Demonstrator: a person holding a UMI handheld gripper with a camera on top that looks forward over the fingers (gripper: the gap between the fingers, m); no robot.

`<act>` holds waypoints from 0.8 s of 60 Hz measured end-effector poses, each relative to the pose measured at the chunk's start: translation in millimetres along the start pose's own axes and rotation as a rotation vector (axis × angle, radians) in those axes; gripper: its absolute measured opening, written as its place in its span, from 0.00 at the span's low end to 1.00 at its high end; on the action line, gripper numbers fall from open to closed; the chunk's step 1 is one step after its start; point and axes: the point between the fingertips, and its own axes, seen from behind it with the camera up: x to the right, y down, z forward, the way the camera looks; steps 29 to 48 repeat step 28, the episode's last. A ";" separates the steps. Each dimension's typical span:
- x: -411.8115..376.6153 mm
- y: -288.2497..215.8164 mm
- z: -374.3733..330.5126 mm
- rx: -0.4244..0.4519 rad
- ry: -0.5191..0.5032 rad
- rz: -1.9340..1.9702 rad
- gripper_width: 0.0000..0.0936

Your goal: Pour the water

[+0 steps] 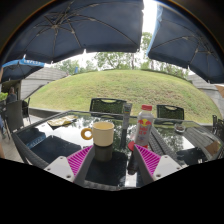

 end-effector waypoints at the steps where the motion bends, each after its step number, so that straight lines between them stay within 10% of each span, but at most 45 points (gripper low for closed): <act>1: -3.8 -0.9 -2.3 0.008 -0.007 -0.003 0.89; 48: -5.3 18.7 -11.7 0.028 -0.060 0.031 0.88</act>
